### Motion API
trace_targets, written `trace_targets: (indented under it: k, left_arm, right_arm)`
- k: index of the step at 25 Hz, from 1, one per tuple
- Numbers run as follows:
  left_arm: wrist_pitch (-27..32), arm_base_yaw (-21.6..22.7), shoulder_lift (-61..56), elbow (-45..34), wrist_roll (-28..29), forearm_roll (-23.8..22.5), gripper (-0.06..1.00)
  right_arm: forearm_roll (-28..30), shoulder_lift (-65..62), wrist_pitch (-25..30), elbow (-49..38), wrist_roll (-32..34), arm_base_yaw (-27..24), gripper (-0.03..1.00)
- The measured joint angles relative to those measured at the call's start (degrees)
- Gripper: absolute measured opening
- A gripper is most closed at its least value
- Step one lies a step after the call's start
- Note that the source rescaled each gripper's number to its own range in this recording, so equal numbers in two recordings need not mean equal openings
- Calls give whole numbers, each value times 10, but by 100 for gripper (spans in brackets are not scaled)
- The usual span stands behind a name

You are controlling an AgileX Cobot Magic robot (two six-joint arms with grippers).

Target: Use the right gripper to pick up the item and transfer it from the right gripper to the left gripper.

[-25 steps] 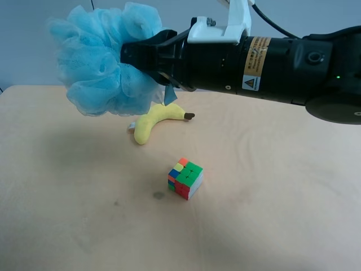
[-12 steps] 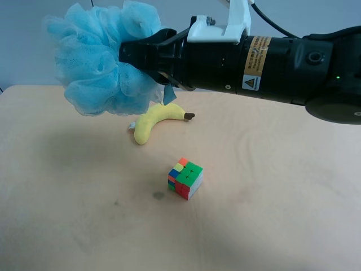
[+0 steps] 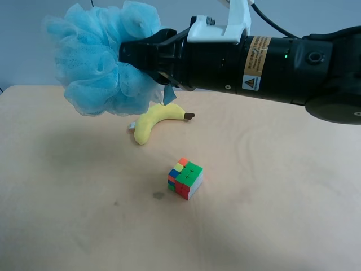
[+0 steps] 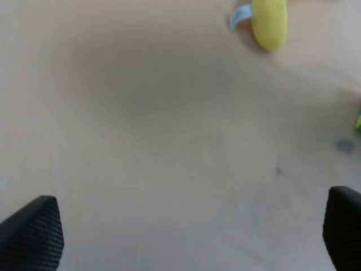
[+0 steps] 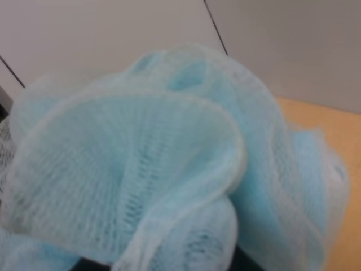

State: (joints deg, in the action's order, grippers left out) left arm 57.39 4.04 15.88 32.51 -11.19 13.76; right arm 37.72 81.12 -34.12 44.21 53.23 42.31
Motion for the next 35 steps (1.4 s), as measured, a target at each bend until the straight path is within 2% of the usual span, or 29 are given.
trace_targets:
  k: [4, 6, 18, 28, 32, 35]
  left_arm:
    - [-32, 0, 53, 29, -5, 15, 88]
    - [-49, 0, 82, 43, -23, 43, 88]
    - [-128, 0, 239, 67, -213, 307, 88]
    - [-142, 0, 272, 67, -381, 545, 88]
    - [-143, 0, 280, 67, -411, 598, 88]
    - [-138, 0, 298, 67, -422, 610, 88]
  right_arm:
    - [0, 0, 0, 0, 0, 0, 3]
    - [0, 0, 0, 0, 0, 0, 3]
    - [0, 0, 0, 0, 1, 0, 3]
    - [4, 0, 0, 0, 1, 0, 3]
    - [4, 0, 0, 0, 1, 0, 3]
    - [4, 0, 0, 0, 1, 0, 3]
